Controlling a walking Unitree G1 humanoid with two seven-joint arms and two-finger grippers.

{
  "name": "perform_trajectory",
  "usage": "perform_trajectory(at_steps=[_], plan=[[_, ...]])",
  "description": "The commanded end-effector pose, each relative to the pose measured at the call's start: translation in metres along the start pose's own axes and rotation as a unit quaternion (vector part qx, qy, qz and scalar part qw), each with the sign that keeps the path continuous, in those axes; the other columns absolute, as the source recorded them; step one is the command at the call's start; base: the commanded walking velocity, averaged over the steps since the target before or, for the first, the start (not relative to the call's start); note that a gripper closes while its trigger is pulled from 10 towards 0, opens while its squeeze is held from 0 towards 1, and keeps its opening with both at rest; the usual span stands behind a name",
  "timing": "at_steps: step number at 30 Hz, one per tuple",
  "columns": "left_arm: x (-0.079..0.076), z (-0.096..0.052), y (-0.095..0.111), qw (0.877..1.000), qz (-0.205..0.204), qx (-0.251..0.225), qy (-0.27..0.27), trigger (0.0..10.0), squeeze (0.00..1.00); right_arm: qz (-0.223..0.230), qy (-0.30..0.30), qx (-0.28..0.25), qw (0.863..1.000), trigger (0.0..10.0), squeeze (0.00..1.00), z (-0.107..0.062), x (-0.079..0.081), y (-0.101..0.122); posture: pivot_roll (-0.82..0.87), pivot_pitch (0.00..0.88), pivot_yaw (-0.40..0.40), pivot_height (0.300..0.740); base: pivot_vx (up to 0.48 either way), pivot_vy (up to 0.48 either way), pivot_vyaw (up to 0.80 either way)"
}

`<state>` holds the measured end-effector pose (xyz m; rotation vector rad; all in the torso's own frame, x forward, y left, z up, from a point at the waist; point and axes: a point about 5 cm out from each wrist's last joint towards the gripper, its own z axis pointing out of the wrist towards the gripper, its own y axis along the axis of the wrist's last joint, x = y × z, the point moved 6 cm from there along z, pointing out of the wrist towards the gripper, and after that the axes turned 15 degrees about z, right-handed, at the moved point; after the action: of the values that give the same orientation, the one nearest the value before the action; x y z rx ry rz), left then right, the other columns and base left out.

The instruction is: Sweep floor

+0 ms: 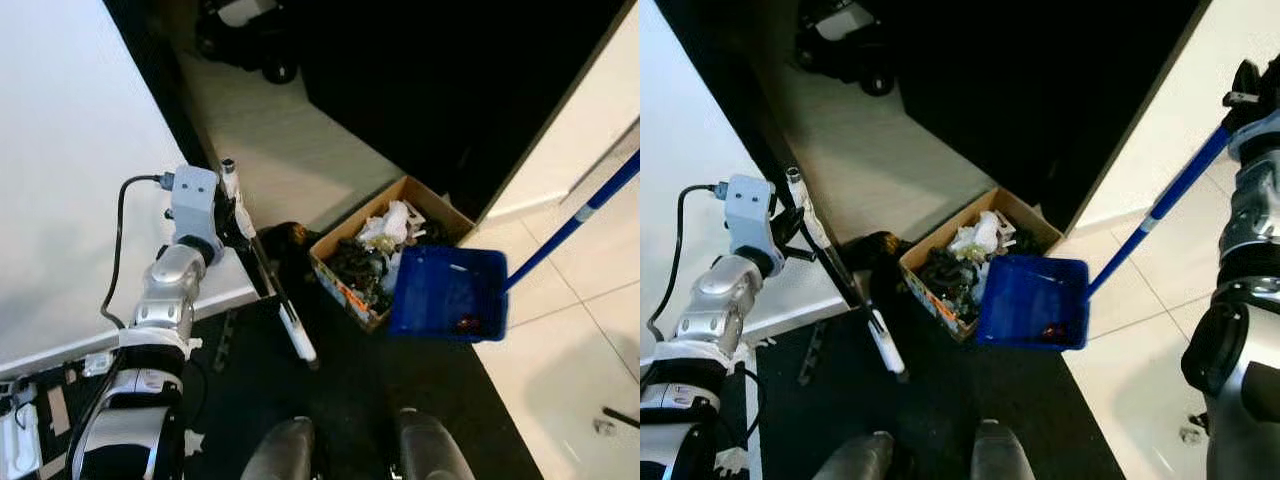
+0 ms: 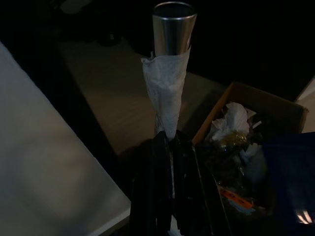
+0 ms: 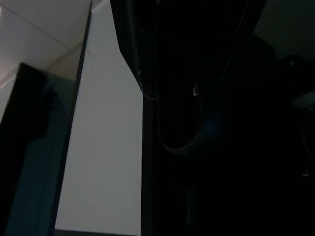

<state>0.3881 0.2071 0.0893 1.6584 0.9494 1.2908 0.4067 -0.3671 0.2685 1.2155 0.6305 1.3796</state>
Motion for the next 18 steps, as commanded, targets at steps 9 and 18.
perform_trajectory(at_steps=[9, 18], plan=[[0.007, 0.0, 0.009, 1.0, -0.003, -0.016, 0.027, 10.0, 0.0, 0.006, 0.009, -0.038, 0.999, 10.0, 0.0, 0.007, 0.013, 0.014, 0.0, 0.017, 0.008, 0.74, 0.0, -0.349, 0.0], [0.024, -0.002, 0.003, 0.997, -0.017, -0.004, 0.081, 10.0, 0.0, -0.007, 0.02, -0.041, 0.999, 10.0, 0.0, 0.008, 0.026, 0.008, -0.01, 0.015, 0.003, 0.74, 0.0, 0.0, 0.0]])
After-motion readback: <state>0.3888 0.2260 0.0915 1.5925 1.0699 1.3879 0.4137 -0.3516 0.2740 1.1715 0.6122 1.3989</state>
